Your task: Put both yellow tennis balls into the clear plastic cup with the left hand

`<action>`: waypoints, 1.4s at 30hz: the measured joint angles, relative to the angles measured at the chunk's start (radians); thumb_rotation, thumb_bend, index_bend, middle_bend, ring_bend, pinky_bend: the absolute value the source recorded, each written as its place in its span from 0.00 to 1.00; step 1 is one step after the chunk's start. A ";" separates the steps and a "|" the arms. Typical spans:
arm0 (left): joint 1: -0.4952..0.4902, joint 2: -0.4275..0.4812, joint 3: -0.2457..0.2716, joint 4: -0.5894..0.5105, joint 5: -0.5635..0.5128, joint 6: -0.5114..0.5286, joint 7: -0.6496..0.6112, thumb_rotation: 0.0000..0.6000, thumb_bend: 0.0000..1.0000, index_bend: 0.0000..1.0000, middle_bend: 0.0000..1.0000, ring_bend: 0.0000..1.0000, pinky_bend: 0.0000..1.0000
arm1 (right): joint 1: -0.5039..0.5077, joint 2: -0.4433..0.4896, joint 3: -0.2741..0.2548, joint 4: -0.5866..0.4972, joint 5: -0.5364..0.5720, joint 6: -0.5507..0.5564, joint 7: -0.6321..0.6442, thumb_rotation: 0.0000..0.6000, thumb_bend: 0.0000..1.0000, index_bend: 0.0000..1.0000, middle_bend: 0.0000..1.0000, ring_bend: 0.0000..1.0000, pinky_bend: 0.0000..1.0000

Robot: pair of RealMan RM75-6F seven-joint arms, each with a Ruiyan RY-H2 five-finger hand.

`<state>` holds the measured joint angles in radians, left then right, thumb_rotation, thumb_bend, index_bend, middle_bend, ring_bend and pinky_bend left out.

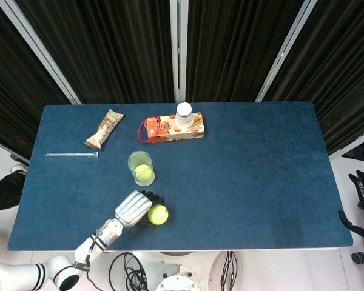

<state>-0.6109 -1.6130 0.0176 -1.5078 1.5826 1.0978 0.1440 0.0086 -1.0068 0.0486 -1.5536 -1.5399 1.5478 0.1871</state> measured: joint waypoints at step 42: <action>-0.131 0.308 -0.276 -0.201 -0.446 -0.069 0.119 1.00 0.22 0.40 0.40 0.35 0.52 | -0.013 0.017 0.008 -0.011 0.015 0.017 -0.004 1.00 0.24 0.00 0.00 0.00 0.00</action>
<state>-0.7415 -1.3055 -0.2589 -1.7084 1.1362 1.0286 0.2632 -0.0043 -0.9893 0.0565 -1.5649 -1.5250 1.5650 0.1836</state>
